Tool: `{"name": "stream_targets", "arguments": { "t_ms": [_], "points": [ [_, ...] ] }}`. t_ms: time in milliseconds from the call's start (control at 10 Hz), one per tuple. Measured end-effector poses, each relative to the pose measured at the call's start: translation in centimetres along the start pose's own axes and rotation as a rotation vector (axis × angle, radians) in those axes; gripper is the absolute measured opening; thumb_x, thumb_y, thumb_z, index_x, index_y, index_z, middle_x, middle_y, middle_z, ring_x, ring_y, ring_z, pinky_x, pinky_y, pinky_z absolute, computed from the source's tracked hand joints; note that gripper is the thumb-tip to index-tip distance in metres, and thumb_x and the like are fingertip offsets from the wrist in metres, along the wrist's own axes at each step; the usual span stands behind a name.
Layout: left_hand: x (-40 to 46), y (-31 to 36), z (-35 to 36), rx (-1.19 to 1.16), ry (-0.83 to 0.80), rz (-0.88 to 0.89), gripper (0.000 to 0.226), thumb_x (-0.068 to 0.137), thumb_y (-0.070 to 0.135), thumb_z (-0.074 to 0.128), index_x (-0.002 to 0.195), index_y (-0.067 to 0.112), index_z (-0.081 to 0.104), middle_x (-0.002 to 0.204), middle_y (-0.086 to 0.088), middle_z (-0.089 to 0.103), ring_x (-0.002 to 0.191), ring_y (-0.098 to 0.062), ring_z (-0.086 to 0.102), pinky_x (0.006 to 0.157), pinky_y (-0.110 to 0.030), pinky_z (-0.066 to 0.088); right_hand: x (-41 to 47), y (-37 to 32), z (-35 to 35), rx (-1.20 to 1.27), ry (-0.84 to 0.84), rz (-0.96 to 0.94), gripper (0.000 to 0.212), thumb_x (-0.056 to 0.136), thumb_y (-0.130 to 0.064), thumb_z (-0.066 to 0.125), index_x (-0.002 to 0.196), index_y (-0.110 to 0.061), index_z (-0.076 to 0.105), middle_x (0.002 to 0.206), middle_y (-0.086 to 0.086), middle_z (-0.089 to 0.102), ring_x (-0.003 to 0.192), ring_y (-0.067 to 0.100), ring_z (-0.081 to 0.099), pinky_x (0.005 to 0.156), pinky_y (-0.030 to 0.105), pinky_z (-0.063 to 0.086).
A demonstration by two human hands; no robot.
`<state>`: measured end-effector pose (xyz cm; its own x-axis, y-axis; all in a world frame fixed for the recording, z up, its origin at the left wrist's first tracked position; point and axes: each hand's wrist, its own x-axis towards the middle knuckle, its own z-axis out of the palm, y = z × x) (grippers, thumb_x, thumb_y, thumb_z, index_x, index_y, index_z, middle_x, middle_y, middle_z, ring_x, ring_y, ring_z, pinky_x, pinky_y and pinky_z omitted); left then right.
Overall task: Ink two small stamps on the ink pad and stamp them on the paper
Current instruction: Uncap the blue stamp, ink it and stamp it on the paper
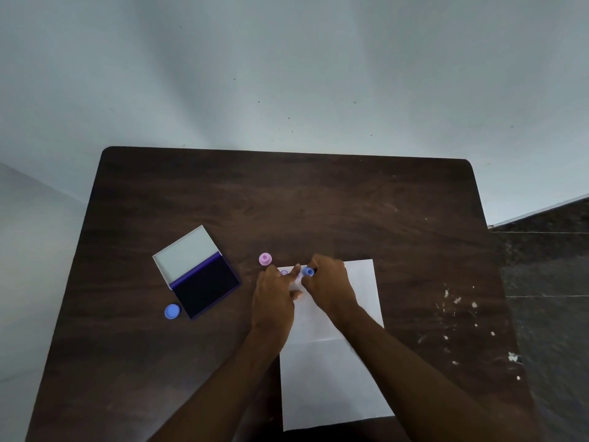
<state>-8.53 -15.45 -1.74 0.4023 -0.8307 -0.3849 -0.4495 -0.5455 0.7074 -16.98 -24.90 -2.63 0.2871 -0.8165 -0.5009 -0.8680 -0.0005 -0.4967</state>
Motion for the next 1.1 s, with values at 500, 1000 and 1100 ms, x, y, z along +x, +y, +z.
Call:
{"name": "stream_targets", "arguments": {
  "t_ms": [500,1000,1100],
  "points": [
    [1.2,0.2,1.0,0.31,-0.039,-0.134,0.067,0.088,0.036,0.068,0.147,0.024,0.039,0.146,-0.003,0.048,0.129,-0.02,0.051,0.106,-0.029,0.04,-4.9,3.9,-0.6,0.252,0.308,0.06,0.025,0.081,-0.03,0.071,0.095,-0.01,0.069,0.098,0.006,0.071,0.074,0.013,0.057,0.067,0.015,0.041],
    [-5.0,-4.0,-2.4,0.036,0.308,-0.145,0.035,0.094,0.034,0.06,0.125,0.017,0.061,0.122,-0.004,0.063,0.106,-0.012,0.058,0.089,-0.02,0.043,-6.4,0.0,0.3,0.228,0.278,-0.105,0.022,0.079,-0.029,0.074,0.091,-0.013,0.067,0.092,0.002,0.07,0.067,0.01,0.056,0.061,0.007,0.039],
    [-6.1,-5.3,-4.5,-0.019,0.386,-0.154,0.032,0.096,0.032,0.059,0.123,0.016,0.062,0.119,-0.001,0.063,0.104,-0.011,0.058,0.088,-0.018,0.04,-7.0,-1.6,1.5,0.212,0.267,-0.205,0.019,0.079,-0.022,0.075,0.09,-0.008,0.069,0.089,0.007,0.072,0.07,0.01,0.056,0.063,0.006,0.037]
  ]
}}
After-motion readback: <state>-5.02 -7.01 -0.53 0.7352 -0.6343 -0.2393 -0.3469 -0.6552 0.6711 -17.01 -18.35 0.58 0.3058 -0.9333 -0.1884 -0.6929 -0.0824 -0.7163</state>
